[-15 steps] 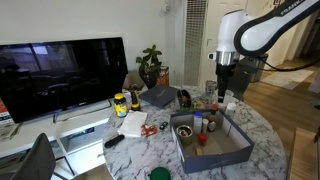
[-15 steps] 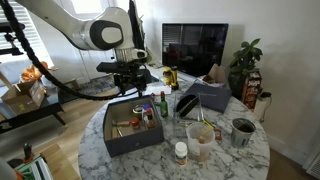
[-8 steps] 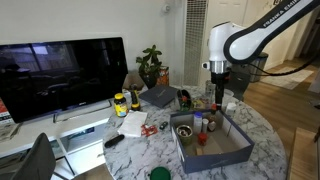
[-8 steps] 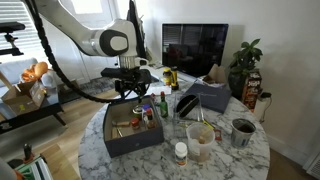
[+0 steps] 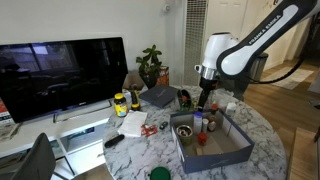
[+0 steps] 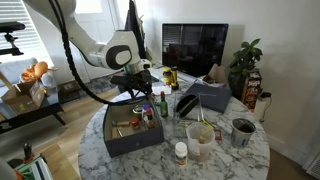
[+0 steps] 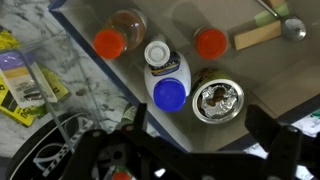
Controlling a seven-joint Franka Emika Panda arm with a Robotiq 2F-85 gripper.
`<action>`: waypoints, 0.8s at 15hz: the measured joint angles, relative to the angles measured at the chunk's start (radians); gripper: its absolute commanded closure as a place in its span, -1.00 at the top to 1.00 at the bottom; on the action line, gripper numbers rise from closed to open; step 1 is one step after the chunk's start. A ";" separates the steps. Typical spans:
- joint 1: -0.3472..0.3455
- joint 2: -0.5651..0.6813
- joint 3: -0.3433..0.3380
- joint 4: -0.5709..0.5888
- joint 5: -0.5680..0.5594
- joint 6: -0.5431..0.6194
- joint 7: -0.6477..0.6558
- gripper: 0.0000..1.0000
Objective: Remove the white bottle from the box
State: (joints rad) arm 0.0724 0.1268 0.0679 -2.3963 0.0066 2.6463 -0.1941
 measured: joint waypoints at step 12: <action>-0.017 0.213 -0.012 0.126 0.030 0.045 0.095 0.32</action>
State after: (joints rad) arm 0.0550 0.3403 0.0559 -2.2707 0.0369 2.6913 -0.0995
